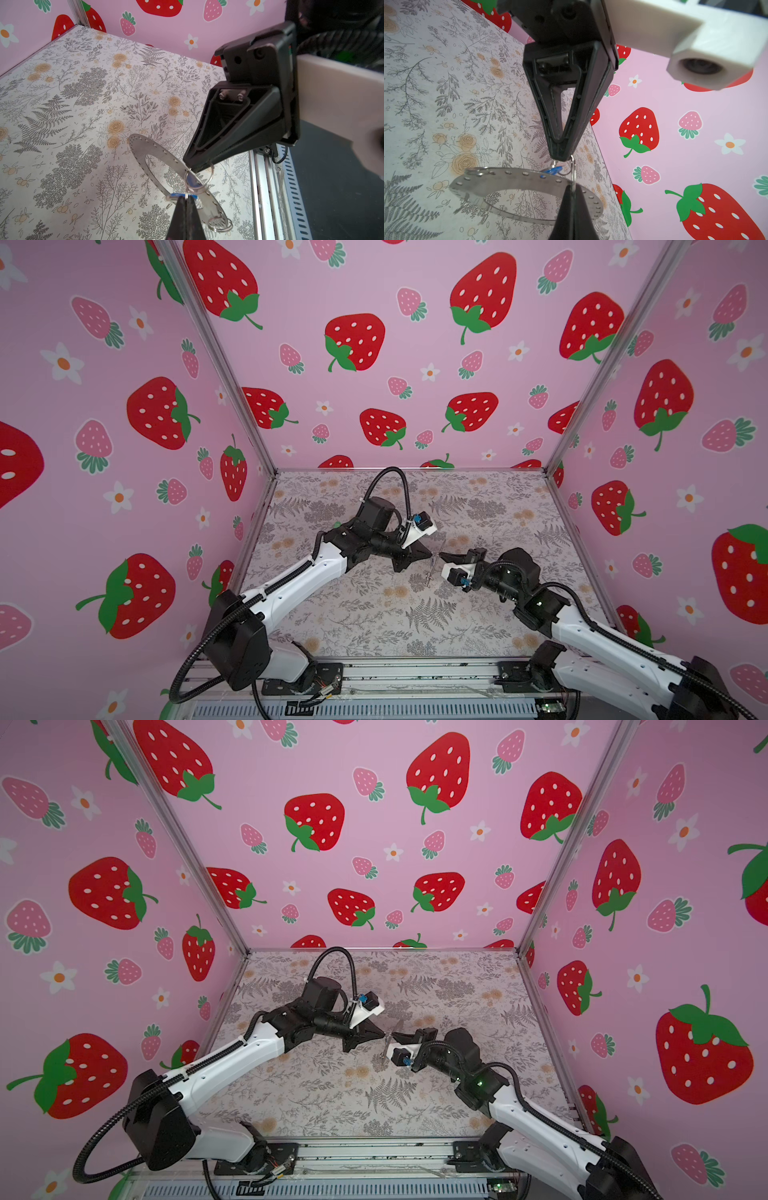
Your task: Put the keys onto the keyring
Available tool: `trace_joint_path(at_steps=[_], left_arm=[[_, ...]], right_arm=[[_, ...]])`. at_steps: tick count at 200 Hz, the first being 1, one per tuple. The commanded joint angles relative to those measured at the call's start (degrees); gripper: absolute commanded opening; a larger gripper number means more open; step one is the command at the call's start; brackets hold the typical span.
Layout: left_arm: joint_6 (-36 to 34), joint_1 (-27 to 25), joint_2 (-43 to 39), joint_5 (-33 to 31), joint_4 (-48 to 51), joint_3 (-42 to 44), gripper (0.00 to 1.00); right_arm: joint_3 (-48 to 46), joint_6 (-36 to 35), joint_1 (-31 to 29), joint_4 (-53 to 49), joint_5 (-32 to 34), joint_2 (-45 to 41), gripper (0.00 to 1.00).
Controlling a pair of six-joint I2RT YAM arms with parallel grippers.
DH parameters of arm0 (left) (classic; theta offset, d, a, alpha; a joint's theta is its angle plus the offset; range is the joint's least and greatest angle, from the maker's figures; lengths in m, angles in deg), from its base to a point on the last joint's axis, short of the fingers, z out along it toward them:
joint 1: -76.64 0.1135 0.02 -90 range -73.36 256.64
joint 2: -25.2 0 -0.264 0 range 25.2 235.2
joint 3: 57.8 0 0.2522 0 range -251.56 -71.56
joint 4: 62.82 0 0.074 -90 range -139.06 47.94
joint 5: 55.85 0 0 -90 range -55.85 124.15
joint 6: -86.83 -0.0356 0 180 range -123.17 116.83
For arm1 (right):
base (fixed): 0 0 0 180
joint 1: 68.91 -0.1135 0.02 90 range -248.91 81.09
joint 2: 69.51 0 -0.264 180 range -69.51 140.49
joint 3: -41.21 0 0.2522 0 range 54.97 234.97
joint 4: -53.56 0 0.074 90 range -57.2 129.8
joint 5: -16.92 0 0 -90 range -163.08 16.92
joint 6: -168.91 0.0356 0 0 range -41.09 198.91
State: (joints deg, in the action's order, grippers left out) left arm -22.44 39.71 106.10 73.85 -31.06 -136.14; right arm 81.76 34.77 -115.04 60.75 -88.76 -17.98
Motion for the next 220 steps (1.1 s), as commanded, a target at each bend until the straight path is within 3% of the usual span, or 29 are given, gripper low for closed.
trace_joint_path(at_steps=[1,67,85,100,115,165,220], left_arm=[[0.02,0.93,-0.22,0.21,0.76,-1.24,0.00],[0.49,2.19,0.20,6.43,0.51,-0.44,0.00],[0.09,2.21,-0.32,5.74,0.90,-0.08,0.22],[-1.09,2.30,-2.02,5.25,-0.14,1.28,0.35],[-3.71,2.39,-4.77,4.14,-1.84,3.15,0.42],[-16.02,2.36,-13.14,5.30,-7.53,10.30,0.44],[-24.94,2.39,-11.10,8.71,1.14,5.34,0.40]], right_arm=[[-0.14,1.37,-0.37,0.75,-2.42,-1.42,0.00],[-0.14,4.77,-0.31,1.97,-3.41,-1.25,0.00],[0.29,5.54,-0.34,1.60,-4.28,-0.57,0.00],[0.46,6.39,-0.19,1.72,-4.94,-0.21,0.00],[0.62,7.49,0.18,1.89,-6.30,0.23,0.00],[3.00,12.10,1.23,2.24,-14.43,3.82,0.00],[4.77,13.73,1.40,2.19,-20.62,4.70,0.00]])
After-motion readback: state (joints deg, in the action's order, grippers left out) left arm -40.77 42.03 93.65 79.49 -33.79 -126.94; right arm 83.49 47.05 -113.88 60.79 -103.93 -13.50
